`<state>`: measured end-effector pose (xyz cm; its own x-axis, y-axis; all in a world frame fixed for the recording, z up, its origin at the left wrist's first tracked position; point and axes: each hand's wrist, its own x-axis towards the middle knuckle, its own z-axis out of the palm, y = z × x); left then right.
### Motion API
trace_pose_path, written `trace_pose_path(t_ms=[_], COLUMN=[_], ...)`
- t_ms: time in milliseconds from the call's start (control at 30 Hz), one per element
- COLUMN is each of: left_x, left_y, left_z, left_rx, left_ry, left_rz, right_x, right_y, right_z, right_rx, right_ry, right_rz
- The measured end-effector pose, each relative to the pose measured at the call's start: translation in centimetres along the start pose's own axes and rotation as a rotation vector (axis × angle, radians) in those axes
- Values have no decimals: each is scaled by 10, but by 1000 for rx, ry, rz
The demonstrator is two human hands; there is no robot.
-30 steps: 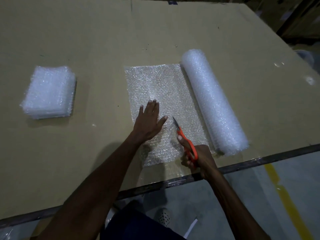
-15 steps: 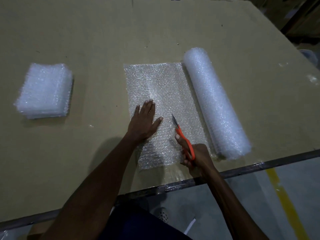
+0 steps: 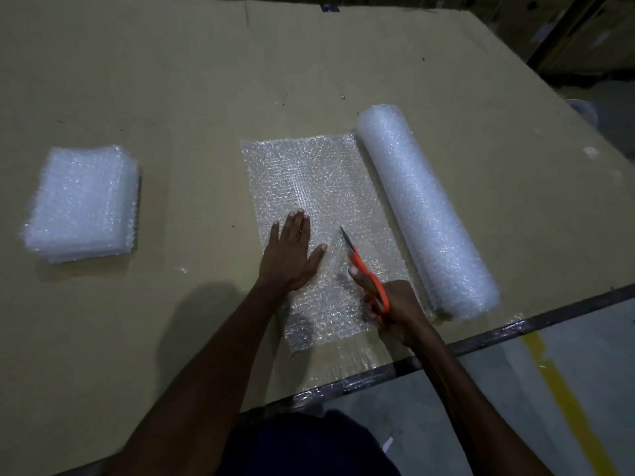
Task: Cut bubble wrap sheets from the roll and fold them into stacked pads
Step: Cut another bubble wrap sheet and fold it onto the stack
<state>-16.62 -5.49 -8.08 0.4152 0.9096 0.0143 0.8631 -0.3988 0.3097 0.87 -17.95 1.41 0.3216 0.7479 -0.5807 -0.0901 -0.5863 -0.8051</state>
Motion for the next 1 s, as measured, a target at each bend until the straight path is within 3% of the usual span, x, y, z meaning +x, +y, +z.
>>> trace_pose_path(t_ms=[333,833,1000], left_x=[0,56,56], left_y=[-2,-29,-41], left_z=[1,-19,-14], left_rx=[-33,-15,-2], left_ry=[-12,5,11], left_rz=[7,-25,-12], right_x=[-5,5,10], right_y=[-10,-24,-21], right_z=[6,12,13], right_rx=[-117,-93,26], right_ry=[65,50,38], right_rz=[2,46,48])
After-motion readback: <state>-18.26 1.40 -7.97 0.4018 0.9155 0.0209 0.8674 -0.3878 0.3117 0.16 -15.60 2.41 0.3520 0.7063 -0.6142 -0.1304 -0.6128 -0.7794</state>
